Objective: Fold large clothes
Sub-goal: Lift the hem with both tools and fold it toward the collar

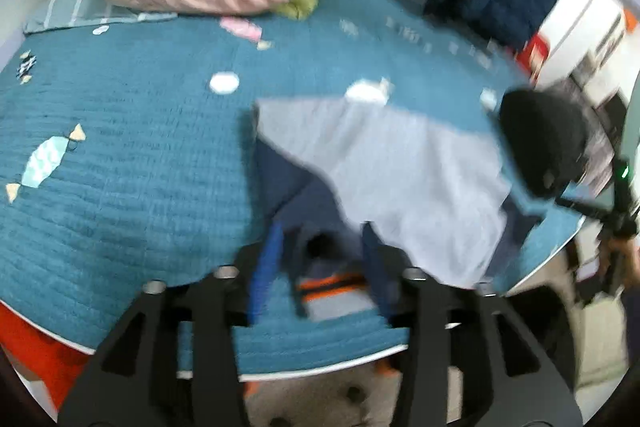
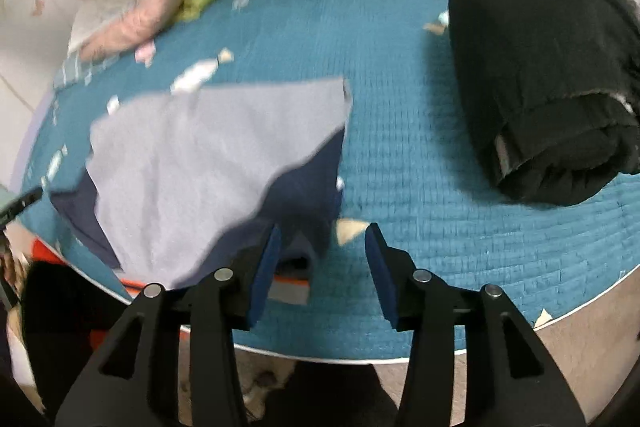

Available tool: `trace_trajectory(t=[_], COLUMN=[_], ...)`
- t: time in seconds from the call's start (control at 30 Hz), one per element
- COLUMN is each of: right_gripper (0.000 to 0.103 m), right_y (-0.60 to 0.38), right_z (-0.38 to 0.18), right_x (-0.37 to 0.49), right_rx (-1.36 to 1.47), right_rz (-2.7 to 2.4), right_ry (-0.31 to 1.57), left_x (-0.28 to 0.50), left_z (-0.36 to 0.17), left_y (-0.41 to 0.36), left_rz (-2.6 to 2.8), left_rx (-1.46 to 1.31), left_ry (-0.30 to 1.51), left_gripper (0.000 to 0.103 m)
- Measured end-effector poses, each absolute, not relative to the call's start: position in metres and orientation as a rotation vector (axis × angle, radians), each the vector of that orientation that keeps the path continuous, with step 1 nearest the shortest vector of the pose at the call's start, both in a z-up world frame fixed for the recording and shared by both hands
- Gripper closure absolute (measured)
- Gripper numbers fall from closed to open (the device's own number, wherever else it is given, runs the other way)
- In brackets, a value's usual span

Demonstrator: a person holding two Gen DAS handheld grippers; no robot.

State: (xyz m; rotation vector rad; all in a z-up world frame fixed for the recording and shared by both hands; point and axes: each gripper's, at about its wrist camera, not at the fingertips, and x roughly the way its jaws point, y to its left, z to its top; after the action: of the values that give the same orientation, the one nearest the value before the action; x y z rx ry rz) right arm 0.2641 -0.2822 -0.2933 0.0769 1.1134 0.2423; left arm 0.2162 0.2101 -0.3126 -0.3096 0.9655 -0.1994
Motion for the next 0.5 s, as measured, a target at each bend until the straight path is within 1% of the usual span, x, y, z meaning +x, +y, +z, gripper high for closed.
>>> trace_trajectory(t=[0.03, 0.17, 0.2, 0.23, 0.27, 0.3, 0.33, 0.37, 0.43, 0.5], right_gripper=[0.053, 0.054, 0.063, 0.079, 0.084, 0.090, 0.099, 0.103, 0.103, 0.103], right_y=[-0.275, -0.240, -0.232, -0.231, -0.233, -0.236, -0.241, -0.246, -0.264, -0.267], right_z=[-0.293, -0.326, -0.344, -0.360, -0.374, -0.390, -0.404, -0.410, -0.414, -0.415], right_x=[0.269, 0.292, 0.298, 0.300, 0.300, 0.299, 0.295, 0.293, 0.287, 0.287], right_rx=[0.116, 0.199, 0.195, 0.194, 0.199, 0.190, 0.157, 0.146, 0.245, 0.260], right_rz=[0.264, 0.294, 0.285, 0.257, 0.236, 0.215, 0.183, 0.175, 0.199, 0.188], right_ry=[1.110, 1.186, 1.251, 1.315, 1.368, 1.419, 1.461, 1.469, 1.450, 1.460], left_x=[0.221, 0.258, 0.265, 0.269, 0.273, 0.274, 0.272, 0.267, 0.252, 0.245], left_z=[-0.311, -0.334, -0.343, -0.351, -0.365, -0.376, -0.390, -0.404, -0.412, -0.414], left_y=[0.210, 0.191, 0.186, 0.182, 0.177, 0.173, 0.171, 0.170, 0.180, 0.188], left_rz=[-0.213, -0.257, -0.252, -0.252, -0.258, -0.240, -0.208, -0.195, -0.218, -0.219], left_rx=[-0.332, -0.398, -0.414, -0.430, -0.436, -0.412, -0.368, -0.331, -0.358, -0.385], left_ry=[0.957, 1.025, 1.062, 1.097, 1.158, 1.209, 1.272, 1.325, 1.294, 1.289], left_gripper=[0.040, 0.040, 0.040, 0.039, 0.036, 0.036, 0.036, 0.036, 0.036, 0.036])
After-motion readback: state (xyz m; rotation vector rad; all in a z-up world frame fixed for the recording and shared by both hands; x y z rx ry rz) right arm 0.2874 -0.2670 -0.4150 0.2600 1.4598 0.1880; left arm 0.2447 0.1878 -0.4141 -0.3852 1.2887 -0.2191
